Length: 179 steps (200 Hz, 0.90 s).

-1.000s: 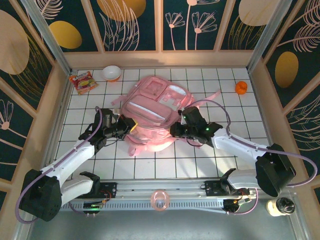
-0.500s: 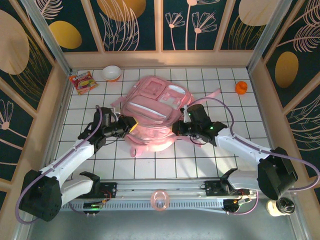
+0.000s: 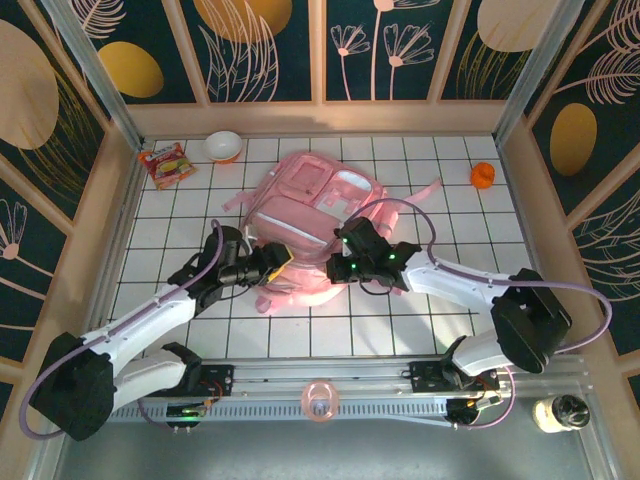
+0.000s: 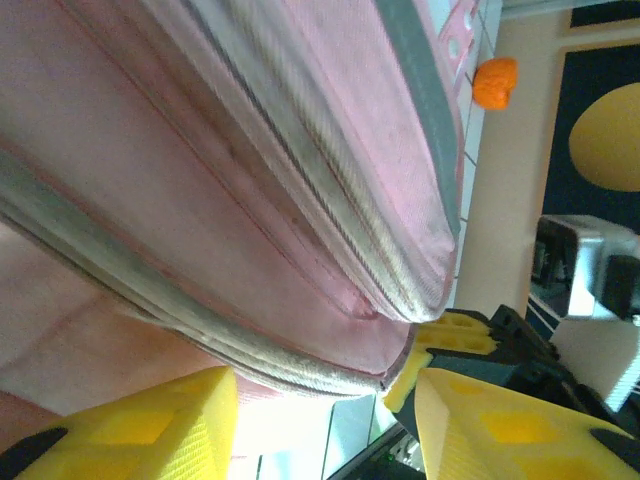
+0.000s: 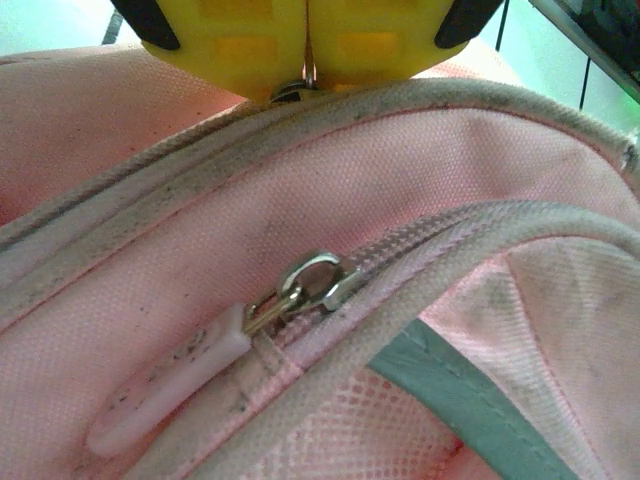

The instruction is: Pack the student bag

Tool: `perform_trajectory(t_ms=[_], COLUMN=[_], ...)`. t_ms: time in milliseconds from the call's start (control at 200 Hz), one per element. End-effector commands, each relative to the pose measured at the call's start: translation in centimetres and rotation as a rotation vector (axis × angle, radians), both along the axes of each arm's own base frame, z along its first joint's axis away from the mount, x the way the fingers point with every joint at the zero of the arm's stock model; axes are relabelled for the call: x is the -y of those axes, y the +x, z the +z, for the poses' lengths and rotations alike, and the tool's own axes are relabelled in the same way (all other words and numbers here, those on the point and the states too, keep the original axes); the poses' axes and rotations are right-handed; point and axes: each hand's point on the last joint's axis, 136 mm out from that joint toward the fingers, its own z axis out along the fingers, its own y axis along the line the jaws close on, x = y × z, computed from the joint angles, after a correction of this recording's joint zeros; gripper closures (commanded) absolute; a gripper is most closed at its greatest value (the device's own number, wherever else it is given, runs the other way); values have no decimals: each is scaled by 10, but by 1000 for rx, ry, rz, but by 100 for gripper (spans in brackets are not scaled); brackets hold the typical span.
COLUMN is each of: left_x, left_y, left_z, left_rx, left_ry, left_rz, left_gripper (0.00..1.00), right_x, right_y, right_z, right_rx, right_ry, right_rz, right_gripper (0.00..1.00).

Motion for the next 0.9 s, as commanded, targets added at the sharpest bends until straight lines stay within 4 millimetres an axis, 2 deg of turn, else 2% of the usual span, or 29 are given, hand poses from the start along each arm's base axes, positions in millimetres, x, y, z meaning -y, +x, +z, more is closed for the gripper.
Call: perform_trajectory(t_ms=[0, 85, 150, 295, 390, 520, 796, 891], left_x=[5, 7, 5, -1, -5, -10, -8, -6], left_y=[4, 6, 10, 21, 27, 30, 27, 27], left_z=[5, 0, -6, -14, -11, -5, -6, -2], left_rx=[14, 5, -4, -20, -3, 17, 0, 8], left_ry=[-32, -26, -10, -48, -27, -2, -37, -44], left_rz=[4, 7, 29, 135, 161, 181, 178, 166], left_gripper=[50, 51, 56, 100, 100, 100, 100, 100], right_x=[-29, -31, -28, -19, -2, 27, 13, 11], right_y=[6, 4, 3, -1, 0, 5, 6, 6], right_z=[33, 33, 31, 27, 18, -4, -17, -24], right_rx=[62, 62, 61, 51, 48, 15, 4, 0], right_ry=[113, 122, 113, 96, 43, -41, -68, -91], right_rz=[35, 42, 36, 24, -21, -96, -71, -65], right_gripper=[100, 100, 100, 100, 100, 100, 100, 96])
